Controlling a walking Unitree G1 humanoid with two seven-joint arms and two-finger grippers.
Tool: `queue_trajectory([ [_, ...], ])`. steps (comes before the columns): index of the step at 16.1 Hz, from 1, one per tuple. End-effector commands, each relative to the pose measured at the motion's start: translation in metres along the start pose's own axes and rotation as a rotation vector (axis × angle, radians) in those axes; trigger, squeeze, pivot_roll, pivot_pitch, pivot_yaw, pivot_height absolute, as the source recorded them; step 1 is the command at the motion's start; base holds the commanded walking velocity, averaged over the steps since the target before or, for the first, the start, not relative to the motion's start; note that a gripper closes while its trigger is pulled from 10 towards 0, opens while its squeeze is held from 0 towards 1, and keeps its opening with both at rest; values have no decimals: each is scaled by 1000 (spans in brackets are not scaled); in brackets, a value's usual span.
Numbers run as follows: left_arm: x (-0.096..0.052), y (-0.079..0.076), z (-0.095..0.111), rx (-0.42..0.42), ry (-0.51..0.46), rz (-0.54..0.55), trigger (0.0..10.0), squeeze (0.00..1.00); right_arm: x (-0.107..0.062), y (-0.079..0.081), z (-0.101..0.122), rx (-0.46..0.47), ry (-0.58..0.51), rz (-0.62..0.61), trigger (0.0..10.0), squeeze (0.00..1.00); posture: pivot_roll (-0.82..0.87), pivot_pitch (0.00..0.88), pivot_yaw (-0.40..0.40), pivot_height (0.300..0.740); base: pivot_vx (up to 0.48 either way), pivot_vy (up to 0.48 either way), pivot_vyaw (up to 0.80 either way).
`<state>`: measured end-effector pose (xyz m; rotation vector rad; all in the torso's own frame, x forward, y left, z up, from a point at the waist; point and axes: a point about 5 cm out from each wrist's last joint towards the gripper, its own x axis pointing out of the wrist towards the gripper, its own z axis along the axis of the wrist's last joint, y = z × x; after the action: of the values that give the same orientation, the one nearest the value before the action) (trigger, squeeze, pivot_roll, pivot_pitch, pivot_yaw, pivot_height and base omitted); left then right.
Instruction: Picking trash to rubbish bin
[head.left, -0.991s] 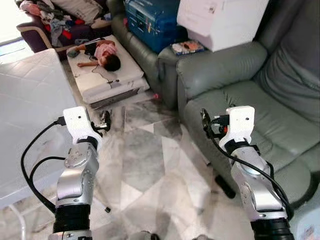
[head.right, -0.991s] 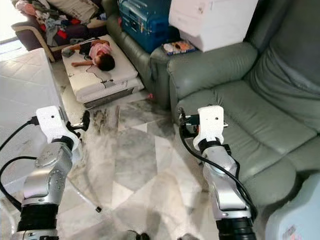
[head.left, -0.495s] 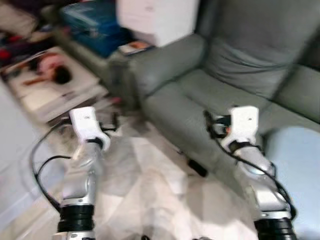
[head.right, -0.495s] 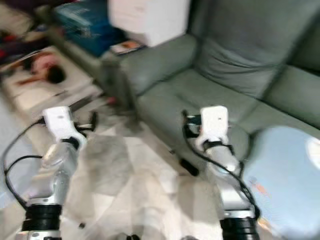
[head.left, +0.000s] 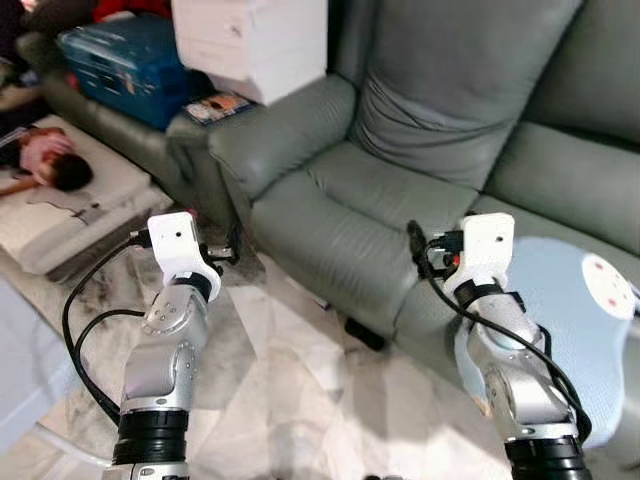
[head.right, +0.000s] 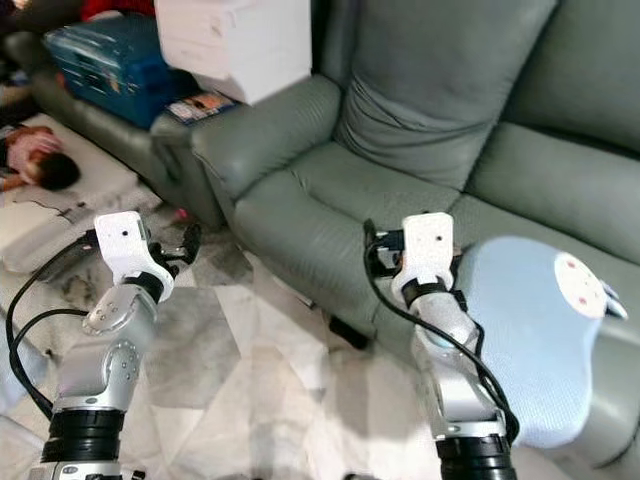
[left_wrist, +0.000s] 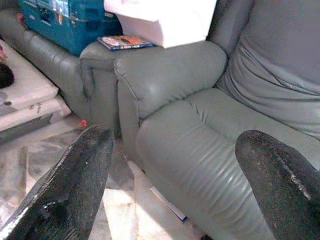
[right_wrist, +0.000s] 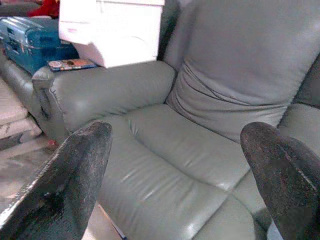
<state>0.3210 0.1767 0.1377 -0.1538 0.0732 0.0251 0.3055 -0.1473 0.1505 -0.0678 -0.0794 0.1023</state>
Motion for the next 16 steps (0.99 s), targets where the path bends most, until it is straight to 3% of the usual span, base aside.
queue_trajectory([
  [1,-1,1,0,16,2,-5,10000,0,0,0,0,-2,0,-5,10000,0,-7,110,43,740,292,0,0],
  [11,-1,-3,-8,38,45,-32,10000,0,4,1,-1,-17,3,-7,10000,0,-4,95,42,740,328,0,0],
  [14,-4,-7,-24,40,128,-81,10000,0,5,2,-4,-27,14,-14,10000,0,3,94,41,740,192,0,0],
  [16,-6,-6,-34,87,157,-101,10000,0,6,3,-11,-8,53,-18,10000,0,7,94,40,740,0,0,0],
])
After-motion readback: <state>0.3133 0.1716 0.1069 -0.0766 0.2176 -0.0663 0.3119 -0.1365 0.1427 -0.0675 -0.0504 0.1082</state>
